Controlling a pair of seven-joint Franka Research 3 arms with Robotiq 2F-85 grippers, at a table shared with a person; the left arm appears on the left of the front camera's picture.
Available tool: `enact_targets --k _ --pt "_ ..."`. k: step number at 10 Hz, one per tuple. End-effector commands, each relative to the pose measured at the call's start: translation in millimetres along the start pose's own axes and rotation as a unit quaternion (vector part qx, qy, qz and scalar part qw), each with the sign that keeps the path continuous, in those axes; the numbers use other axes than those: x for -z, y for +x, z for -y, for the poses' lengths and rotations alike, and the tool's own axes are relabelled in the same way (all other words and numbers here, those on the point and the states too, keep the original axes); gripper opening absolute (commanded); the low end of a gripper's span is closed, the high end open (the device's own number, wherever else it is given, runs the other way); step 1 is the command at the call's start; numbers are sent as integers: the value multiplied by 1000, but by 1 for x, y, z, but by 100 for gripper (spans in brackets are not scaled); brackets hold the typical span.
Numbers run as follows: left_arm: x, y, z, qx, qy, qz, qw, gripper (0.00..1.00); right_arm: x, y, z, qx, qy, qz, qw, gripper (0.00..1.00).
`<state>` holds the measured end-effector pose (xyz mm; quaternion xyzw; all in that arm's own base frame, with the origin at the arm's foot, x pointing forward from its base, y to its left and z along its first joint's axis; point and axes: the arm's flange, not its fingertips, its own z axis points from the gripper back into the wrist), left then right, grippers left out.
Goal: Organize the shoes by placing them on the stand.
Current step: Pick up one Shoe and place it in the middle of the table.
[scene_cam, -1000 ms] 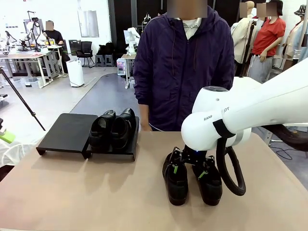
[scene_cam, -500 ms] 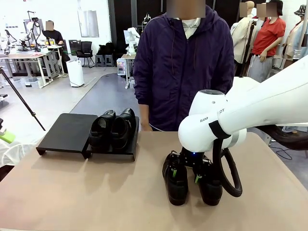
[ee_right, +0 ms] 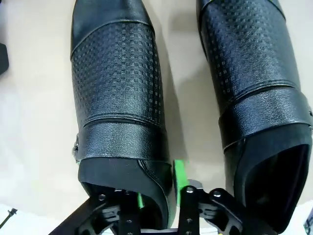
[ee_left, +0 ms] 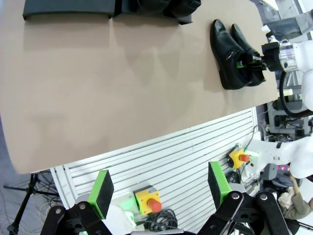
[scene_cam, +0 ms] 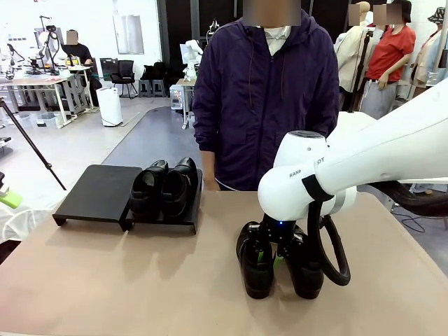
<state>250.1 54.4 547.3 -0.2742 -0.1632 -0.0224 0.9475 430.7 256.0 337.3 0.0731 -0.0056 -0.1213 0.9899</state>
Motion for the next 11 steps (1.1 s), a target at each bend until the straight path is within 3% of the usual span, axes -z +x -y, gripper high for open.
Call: enact_targets --k 1,4,6,8,11 --pt "-3 1 -3 4 2 -3 1000 100 -2 6 -5 -11 0 -5 1000 0" --pt "-3 1 -3 4 2 -3 1000 100 -9 5 -5 -19 -2 -4 1000 0" --pt "-3 1 -3 4 2 -3 1000 100 -38 -6 -4 -20 12 -13 1000 0" --pt "-3 1 -3 4 2 -3 1000 100 -76 -41 -9 -1 28 -33 999 0" --pt "-3 1 -3 4 2 -3 1000 100 -78 -115 -52 -112 17 -55 992 0"
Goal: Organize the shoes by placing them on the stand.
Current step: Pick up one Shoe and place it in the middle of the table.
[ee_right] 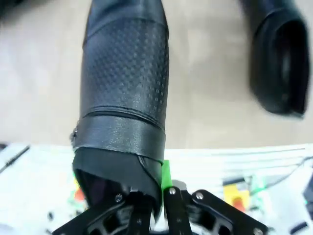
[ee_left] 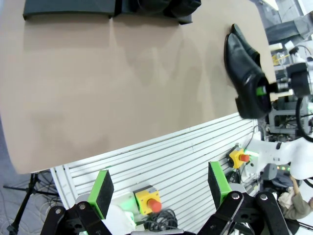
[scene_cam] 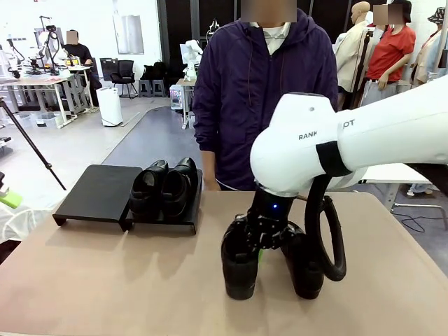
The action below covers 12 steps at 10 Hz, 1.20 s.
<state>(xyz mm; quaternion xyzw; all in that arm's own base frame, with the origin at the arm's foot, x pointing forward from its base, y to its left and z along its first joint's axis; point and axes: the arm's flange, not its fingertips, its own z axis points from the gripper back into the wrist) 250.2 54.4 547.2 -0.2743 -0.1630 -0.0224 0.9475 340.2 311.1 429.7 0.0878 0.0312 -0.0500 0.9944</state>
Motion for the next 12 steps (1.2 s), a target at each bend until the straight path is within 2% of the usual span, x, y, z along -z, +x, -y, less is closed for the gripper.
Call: enact_targets --k 1,3,5,6,10,12 --pt "-4 0 -2 4 2 -3 1000 100 19 -29 -28 -79 2 -12 997 0" --pt "-4 0 -2 4 2 -3 1000 100 35 -50 -60 -121 2 -22 992 0" --pt "-4 0 -2 4 2 -3 1000 100 59 -41 -93 -157 6 -41 987 0" --pt "-4 0 -2 4 2 -3 1000 100 68 -32 -106 -159 12 -34 987 0" --pt "-4 0 -2 4 2 -3 1000 100 97 5 -142 -120 19 -16 992 0" --pt "-4 0 -2 4 2 -3 1000 100 109 16 -150 -74 -1 0 997 0"
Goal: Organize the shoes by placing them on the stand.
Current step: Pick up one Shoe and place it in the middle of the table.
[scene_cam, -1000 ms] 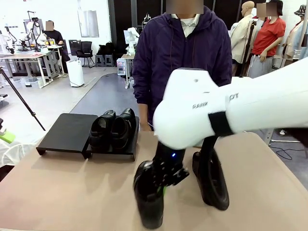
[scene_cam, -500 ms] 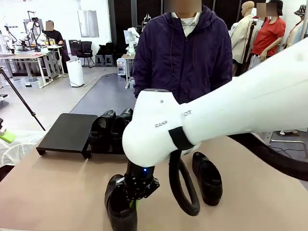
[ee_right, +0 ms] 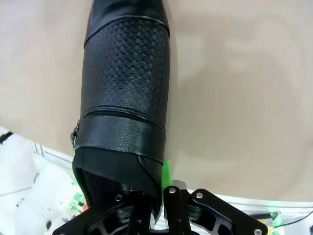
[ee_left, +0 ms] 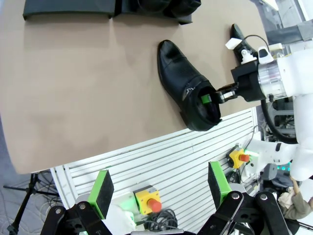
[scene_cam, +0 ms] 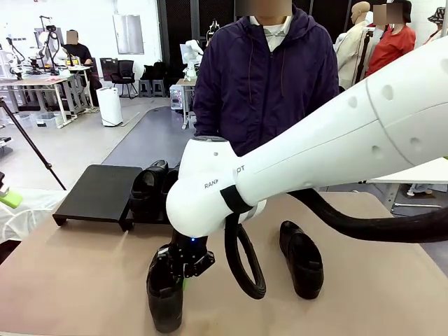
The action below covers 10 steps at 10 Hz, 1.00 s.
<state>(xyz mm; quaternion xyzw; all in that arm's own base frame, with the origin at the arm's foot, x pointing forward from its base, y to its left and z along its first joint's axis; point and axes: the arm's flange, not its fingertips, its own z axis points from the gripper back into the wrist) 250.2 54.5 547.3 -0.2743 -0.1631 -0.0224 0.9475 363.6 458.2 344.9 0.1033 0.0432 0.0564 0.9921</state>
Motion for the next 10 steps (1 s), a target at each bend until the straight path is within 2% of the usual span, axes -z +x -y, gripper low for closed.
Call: enact_targets --k 1,3,4,5,6,8,9,10 --pt "-3 0 -3 4 2 -3 1000 100 4 6 -18 39 -18 24 999 0" --pt "-3 0 -3 4 2 -3 1000 100 5 8 -17 42 -18 26 999 0" --pt "-3 0 -3 4 2 -3 1000 100 5 8 -16 37 -17 23 999 15" --pt "-3 0 -3 4 2 -3 1000 100 4 8 -15 30 -11 13 999 73" --pt "-3 0 -3 4 2 -3 1000 100 4 8 -14 28 -9 8 1000 100" --pt "-3 0 -3 4 2 -3 1000 100 -10 8 -4 25 13 2 1000 100" --pt "-3 0 -3 4 2 -3 1000 100 -34 9 18 27 35 -3 999 100" --pt "-3 0 -3 4 2 -3 1000 100 -64 5 50 7 52 -30 998 100"
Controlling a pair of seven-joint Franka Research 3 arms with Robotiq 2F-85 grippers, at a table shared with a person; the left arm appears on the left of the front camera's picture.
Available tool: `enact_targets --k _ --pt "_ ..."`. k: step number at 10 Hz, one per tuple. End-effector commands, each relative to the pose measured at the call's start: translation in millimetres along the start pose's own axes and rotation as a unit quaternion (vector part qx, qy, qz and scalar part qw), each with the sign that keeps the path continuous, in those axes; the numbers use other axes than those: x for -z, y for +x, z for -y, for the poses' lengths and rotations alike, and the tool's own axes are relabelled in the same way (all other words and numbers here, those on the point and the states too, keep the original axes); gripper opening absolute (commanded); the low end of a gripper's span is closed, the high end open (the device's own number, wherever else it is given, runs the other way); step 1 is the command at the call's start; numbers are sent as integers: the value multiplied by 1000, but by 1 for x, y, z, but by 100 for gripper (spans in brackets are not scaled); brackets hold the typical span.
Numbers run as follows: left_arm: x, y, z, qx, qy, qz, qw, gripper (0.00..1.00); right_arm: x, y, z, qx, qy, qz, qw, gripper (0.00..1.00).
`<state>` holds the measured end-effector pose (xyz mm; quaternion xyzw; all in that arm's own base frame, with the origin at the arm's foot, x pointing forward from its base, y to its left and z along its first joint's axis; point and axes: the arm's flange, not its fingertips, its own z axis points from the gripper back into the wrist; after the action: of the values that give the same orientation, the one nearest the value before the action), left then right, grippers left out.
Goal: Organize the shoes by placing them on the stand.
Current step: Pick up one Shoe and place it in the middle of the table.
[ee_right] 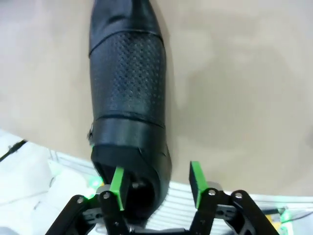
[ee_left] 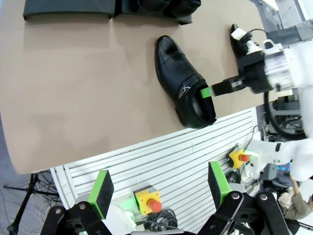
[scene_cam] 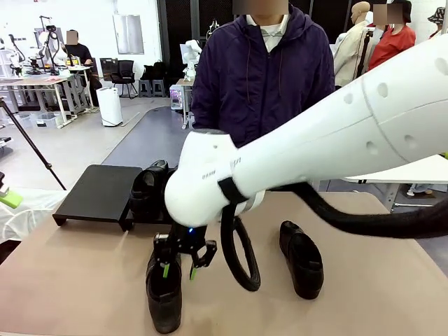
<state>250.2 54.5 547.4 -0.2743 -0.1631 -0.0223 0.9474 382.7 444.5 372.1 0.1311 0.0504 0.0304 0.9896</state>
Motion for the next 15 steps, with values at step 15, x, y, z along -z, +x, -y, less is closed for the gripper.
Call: enact_targets --k 15 --pt "-3 0 -2 4 2 -3 1000 100 -282 -211 430 -116 114 174 971 100"
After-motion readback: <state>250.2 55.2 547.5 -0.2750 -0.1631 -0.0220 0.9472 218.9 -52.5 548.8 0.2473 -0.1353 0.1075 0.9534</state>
